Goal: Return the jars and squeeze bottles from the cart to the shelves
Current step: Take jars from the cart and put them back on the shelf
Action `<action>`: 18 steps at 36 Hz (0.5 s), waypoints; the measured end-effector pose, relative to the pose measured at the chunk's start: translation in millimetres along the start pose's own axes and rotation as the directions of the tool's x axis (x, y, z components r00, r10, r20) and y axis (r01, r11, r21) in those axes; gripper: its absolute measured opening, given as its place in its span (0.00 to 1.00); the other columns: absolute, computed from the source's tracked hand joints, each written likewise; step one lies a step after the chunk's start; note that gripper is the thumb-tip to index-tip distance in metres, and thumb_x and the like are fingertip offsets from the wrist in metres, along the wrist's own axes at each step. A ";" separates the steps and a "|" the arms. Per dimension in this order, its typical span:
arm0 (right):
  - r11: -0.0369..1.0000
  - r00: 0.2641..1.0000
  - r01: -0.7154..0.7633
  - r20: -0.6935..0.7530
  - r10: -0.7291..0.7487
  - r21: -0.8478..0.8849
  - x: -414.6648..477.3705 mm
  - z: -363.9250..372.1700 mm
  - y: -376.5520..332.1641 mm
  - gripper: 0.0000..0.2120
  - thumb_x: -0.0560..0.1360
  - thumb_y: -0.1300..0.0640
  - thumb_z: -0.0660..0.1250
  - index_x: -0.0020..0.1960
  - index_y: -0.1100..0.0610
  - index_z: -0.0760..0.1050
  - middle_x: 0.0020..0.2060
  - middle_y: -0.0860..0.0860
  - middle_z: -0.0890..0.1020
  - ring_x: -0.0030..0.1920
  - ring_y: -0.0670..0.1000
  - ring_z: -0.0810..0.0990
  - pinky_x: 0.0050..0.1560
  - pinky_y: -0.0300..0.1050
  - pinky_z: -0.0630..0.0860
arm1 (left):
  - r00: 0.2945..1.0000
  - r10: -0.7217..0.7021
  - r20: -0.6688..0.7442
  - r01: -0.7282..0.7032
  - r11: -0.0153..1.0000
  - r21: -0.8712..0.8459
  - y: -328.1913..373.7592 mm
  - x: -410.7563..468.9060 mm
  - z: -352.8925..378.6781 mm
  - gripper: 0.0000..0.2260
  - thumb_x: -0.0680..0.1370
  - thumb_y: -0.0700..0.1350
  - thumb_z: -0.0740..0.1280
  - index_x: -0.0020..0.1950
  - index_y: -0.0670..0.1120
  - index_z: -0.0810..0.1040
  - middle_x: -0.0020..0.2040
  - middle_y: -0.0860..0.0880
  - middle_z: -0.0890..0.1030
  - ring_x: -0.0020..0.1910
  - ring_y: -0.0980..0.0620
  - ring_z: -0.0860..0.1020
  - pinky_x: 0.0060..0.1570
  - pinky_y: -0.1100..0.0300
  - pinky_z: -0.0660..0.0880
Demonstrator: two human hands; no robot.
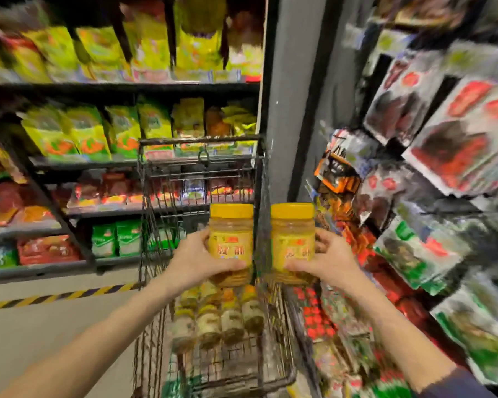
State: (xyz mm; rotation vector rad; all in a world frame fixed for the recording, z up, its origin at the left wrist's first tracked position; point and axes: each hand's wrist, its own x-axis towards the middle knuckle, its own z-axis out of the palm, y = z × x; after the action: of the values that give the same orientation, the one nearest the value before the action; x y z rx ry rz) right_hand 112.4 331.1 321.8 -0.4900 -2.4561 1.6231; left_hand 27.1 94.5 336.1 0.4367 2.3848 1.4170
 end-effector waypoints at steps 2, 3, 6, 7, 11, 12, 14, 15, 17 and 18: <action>0.999 0.995 0.025 -0.096 -0.022 0.035 -14.7 -19.4 -15.8 0.25 0.53 0.65 0.81 0.43 0.47 0.75 0.38 0.43 0.83 0.37 0.37 0.82 0.45 0.38 0.79 | 0.995 0.092 0.025 -0.092 0.996 0.000 23.4 3.6 -0.8 0.30 0.46 0.62 0.75 0.45 0.55 0.76 0.45 0.53 0.83 0.45 0.54 0.82 0.50 0.53 0.79; 0.998 0.988 0.046 -0.147 -0.039 0.042 -25.2 -27.9 -24.3 0.25 0.54 0.67 0.81 0.43 0.48 0.75 0.35 0.41 0.83 0.35 0.35 0.81 0.42 0.34 0.79 | 0.989 0.137 0.049 -0.137 0.991 -0.010 35.6 4.3 -0.6 0.29 0.45 0.62 0.74 0.44 0.55 0.76 0.44 0.54 0.83 0.45 0.56 0.82 0.51 0.53 0.79; 0.995 0.951 0.086 -0.304 -0.065 0.056 -60.3 -48.3 -42.6 0.26 0.55 0.69 0.80 0.45 0.48 0.74 0.36 0.40 0.83 0.36 0.35 0.81 0.39 0.29 0.77 | 0.953 0.275 0.128 -0.271 0.961 -0.046 67.1 5.9 5.4 0.29 0.45 0.60 0.75 0.43 0.54 0.76 0.38 0.60 0.83 0.40 0.61 0.82 0.48 0.57 0.79; 0.994 0.932 0.092 -0.357 -0.065 0.060 -74.3 -53.4 -47.5 0.27 0.55 0.69 0.80 0.46 0.49 0.74 0.39 0.41 0.83 0.36 0.35 0.81 0.40 0.30 0.77 | 0.935 0.321 0.153 -0.315 0.947 -0.060 76.7 4.8 8.4 0.29 0.45 0.60 0.76 0.42 0.54 0.77 0.38 0.60 0.83 0.40 0.60 0.82 0.49 0.56 0.79; 0.994 0.832 0.091 -0.553 -0.042 0.061 -139.5 -64.4 -65.1 0.31 0.54 0.66 0.81 0.54 0.55 0.76 0.45 0.49 0.83 0.40 0.39 0.82 0.44 0.35 0.79 | 0.848 0.464 0.257 -0.446 0.886 -0.130 110.8 -7.9 21.7 0.28 0.44 0.59 0.76 0.42 0.55 0.77 0.39 0.58 0.84 0.42 0.58 0.83 0.51 0.53 0.80; 0.995 0.797 0.091 -0.602 -0.048 0.042 -158.2 -65.8 -70.5 0.31 0.53 0.64 0.81 0.53 0.53 0.75 0.45 0.48 0.83 0.41 0.39 0.82 0.45 0.35 0.79 | 0.816 0.501 0.288 -0.480 0.865 -0.145 119.5 -14.5 25.9 0.28 0.44 0.59 0.76 0.42 0.55 0.77 0.37 0.59 0.84 0.40 0.61 0.82 0.49 0.55 0.80; 0.996 0.718 0.089 -0.693 -0.070 -0.009 -198.8 -68.2 -84.2 0.30 0.53 0.63 0.82 0.49 0.47 0.73 0.44 0.42 0.81 0.40 0.35 0.81 0.44 0.33 0.79 | 0.740 0.570 0.357 -0.540 0.820 -0.190 136.6 -30.4 36.7 0.29 0.44 0.60 0.77 0.43 0.56 0.78 0.36 0.62 0.84 0.39 0.63 0.82 0.47 0.59 0.79; 0.996 0.681 0.082 -0.729 -0.077 -0.028 -218.7 -69.4 -89.4 0.30 0.55 0.63 0.81 0.50 0.47 0.72 0.44 0.40 0.80 0.40 0.33 0.80 0.45 0.33 0.79 | 0.696 0.600 0.393 -0.562 0.797 -0.221 144.3 -39.6 42.7 0.30 0.45 0.60 0.78 0.44 0.55 0.78 0.37 0.61 0.84 0.40 0.63 0.82 0.46 0.60 0.79; 0.997 0.604 0.046 -0.794 -0.078 -0.063 -259.0 -71.2 -100.0 0.33 0.55 0.61 0.81 0.56 0.50 0.71 0.46 0.40 0.79 0.45 0.35 0.78 0.48 0.35 0.78 | 0.609 0.648 0.456 -0.599 0.754 -0.272 160.8 -63.2 56.2 0.34 0.44 0.63 0.78 0.46 0.55 0.78 0.40 0.59 0.84 0.42 0.62 0.83 0.45 0.62 0.79; 0.997 0.561 0.021 -0.824 -0.075 -0.077 -278.7 -71.9 -104.6 0.35 0.55 0.59 0.81 0.59 0.52 0.71 0.49 0.42 0.79 0.48 0.40 0.79 0.50 0.37 0.77 | 0.567 0.665 0.486 -0.610 0.735 -0.296 168.2 -75.1 63.7 0.36 0.43 0.65 0.78 0.47 0.54 0.78 0.41 0.58 0.84 0.42 0.62 0.83 0.44 0.64 0.78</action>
State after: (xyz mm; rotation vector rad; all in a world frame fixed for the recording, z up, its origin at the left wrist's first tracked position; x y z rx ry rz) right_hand 375.5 257.2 459.9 -0.9292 -1.7401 0.9251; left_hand 137.3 189.7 465.6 1.5930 1.6930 1.3660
